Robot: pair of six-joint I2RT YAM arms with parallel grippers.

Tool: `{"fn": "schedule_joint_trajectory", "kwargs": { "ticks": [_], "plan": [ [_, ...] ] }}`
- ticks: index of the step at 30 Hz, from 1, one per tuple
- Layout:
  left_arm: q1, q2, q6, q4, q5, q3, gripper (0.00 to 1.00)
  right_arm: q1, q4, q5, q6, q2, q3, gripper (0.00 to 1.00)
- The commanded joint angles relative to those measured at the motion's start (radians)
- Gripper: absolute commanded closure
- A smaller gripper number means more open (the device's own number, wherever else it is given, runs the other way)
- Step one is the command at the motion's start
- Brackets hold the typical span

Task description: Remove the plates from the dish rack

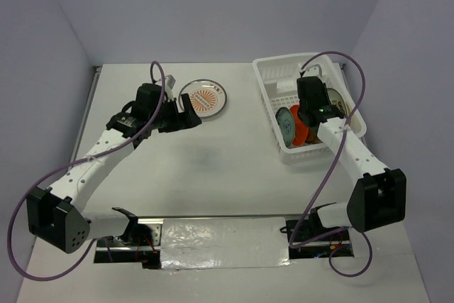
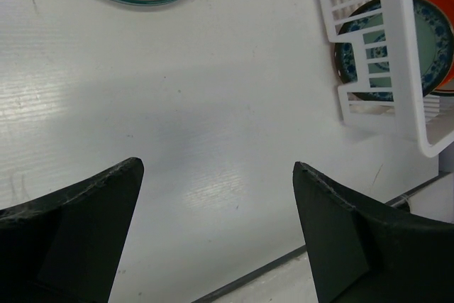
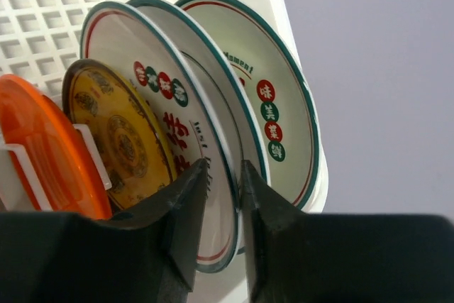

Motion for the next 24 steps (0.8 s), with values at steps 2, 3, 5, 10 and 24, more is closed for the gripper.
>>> {"fn": "schedule_joint_trajectory", "kwargs": {
  "ticks": [2, 3, 5, 10, 24],
  "plan": [
    [-0.002, -0.034, 0.037, -0.012, 0.005, -0.020, 0.01, -0.012, 0.056, 0.029, -0.002, -0.004, -0.008, 0.71],
    [-0.002, -0.036, 0.039, -0.014, 0.002, -0.021, 0.00, -0.012, 0.059, 0.028, -0.002, -0.009, -0.011, 0.76],
    [-0.002, -0.036, 0.044, -0.021, 0.002, -0.015, 0.01, -0.012, 0.077, 0.022, -0.010, -0.033, -0.019, 0.78],
    [-0.002, -0.043, 0.050, -0.026, 0.012, -0.006, 0.00, -0.010, 0.109, 0.002, -0.042, -0.075, -0.034, 0.90],
    [-0.002, -0.034, 0.067, -0.038, 0.002, 0.008, 0.00, 0.001, 0.158, -0.009, -0.169, -0.144, -0.011, 1.00]
  ]
}}
